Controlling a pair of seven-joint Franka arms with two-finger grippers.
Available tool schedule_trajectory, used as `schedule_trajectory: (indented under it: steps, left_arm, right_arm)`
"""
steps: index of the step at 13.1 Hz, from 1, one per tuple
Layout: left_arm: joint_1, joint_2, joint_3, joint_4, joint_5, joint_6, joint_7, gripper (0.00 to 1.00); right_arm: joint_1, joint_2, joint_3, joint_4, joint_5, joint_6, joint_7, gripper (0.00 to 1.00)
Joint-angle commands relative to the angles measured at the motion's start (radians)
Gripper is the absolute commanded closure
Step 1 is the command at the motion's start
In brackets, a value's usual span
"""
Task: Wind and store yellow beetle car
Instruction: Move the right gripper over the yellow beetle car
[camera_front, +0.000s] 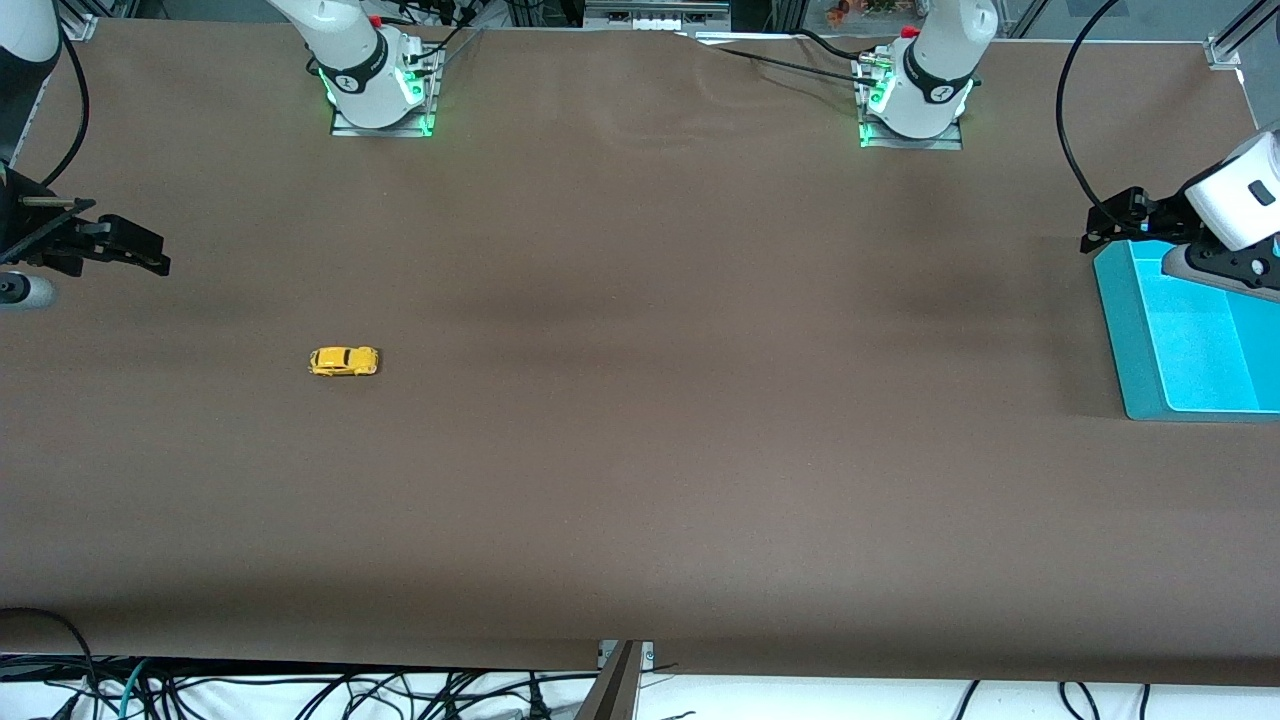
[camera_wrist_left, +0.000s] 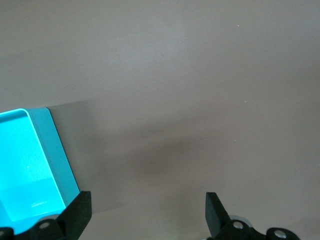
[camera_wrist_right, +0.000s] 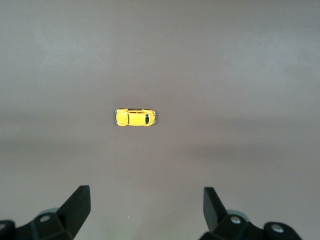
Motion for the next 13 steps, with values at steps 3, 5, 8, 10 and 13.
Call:
schedule_trajectory:
  steps: [3,5,8,10,13]
  left_arm:
    - [0.007,0.013,-0.007,0.032,0.021,-0.02,0.019,0.0]
    - [0.007,0.013,-0.007,0.032,0.024,-0.02,0.019,0.0]
    - [0.007,0.013,-0.005,0.032,0.026,-0.02,0.019,0.0]
    - [0.007,0.013,-0.007,0.032,0.026,-0.02,0.021,0.0]
    - [0.007,0.013,-0.005,0.031,0.026,-0.024,0.021,0.0]
  right_arm:
    - [-0.004,0.003,0.005,0.012,0.003,-0.005,-0.012,0.0]
    - [-0.002,0.009,0.01,0.014,0.005,-0.004,-0.012,0.0]
    - [0.008,0.007,0.031,0.014,0.005,-0.007,-0.009,0.0]
    - [0.022,0.01,0.044,0.012,0.006,-0.01,-0.009,0.0]
    - [0.074,0.032,0.045,0.012,0.008,-0.016,-0.004,0.0]
